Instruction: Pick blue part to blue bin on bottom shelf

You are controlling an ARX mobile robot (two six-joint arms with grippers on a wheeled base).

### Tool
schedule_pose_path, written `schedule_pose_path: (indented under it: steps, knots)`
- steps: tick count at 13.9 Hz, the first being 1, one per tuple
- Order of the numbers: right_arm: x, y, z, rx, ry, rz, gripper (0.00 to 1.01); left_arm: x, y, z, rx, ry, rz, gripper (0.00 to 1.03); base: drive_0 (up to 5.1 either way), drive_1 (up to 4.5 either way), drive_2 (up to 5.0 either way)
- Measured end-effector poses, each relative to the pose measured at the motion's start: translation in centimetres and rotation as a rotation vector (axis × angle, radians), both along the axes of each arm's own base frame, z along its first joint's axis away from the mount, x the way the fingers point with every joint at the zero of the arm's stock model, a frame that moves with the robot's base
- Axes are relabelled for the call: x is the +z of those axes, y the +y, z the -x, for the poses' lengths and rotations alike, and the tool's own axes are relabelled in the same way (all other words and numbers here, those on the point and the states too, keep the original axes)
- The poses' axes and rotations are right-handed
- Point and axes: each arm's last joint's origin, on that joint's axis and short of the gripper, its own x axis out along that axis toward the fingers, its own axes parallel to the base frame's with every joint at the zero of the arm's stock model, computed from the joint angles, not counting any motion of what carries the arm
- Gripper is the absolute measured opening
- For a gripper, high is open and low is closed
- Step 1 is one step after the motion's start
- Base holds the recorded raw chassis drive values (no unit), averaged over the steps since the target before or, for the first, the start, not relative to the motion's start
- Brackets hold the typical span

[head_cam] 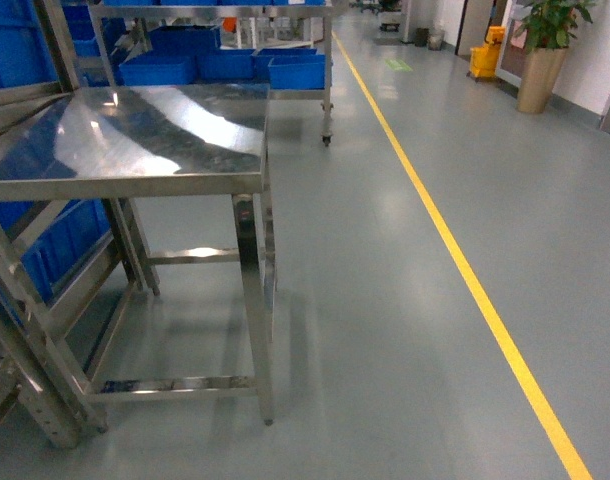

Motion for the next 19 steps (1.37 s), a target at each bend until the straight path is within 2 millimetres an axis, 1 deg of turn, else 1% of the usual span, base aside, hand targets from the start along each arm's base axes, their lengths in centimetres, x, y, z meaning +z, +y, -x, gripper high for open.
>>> schedule_pose_path:
  steps: [5, 19]
  knots:
    - [-0.04, 0.0, 0.0, 0.0, 0.004, 0.0, 0.98, -0.1, -0.03, -0.06, -0.001, 0.007, -0.003, 0.43, 0.0, 0.0, 0.0]
    - [-0.04, 0.0, 0.0, 0.0, 0.005, 0.0, 0.98, -0.08, -0.03, -0.01, -0.005, 0.006, -0.002, 0.43, -4.9, 2.49, 2.5]
